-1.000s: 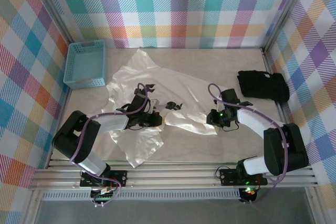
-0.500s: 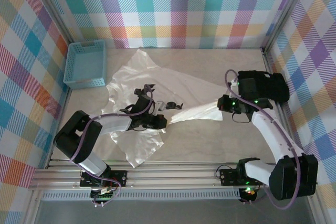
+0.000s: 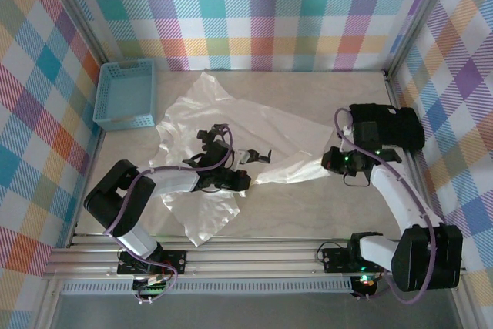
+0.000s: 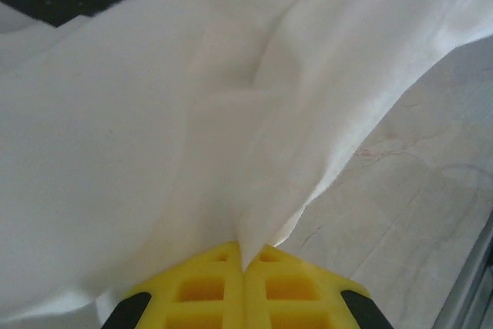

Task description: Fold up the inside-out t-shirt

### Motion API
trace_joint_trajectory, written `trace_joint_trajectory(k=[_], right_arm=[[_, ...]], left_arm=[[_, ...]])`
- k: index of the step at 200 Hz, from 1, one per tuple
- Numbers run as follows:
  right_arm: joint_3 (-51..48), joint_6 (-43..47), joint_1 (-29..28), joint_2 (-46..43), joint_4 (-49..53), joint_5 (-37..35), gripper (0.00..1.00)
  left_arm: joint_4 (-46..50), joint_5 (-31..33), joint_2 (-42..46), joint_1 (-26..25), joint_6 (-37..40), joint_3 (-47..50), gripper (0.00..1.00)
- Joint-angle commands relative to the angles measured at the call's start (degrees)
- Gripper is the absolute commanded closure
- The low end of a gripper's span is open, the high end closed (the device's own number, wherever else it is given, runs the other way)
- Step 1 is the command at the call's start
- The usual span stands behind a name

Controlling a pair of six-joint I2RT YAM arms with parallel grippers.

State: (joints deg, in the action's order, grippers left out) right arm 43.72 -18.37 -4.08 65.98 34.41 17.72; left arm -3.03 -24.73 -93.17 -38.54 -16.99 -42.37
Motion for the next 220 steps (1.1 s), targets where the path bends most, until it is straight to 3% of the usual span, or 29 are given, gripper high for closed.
trace_joint_trajectory(k=[1,57,123,196,220], right_arm=[[-3.8,-5.4,0.3,0.6,0.7,2.1,1.00],[-10.6,-10.5,-0.6,-0.9,-0.9,1.2,0.98],[-8.1,-6.2,-1.7,-1.1,-1.8,-2.9,0.67],[-1.1,-2.3,-5.9,9.5,-3.0,-8.7,0.56],[2.2,-0.9,-9.7,11.4,0.3,-15.0,0.52]], left_arm=[[3.3,2.9,2.3,-0.3,2.6,0.4,1.00],[4.2,4.3,3.4,0.0,2.6,1.9,1.00],[3.8,4.1,3.4,0.0,2.4,1.8,1.00],[3.3,3.9,3.8,0.0,2.5,1.8,1.00],[3.3,3.9,4.0,0.0,2.3,1.7,1.00]])
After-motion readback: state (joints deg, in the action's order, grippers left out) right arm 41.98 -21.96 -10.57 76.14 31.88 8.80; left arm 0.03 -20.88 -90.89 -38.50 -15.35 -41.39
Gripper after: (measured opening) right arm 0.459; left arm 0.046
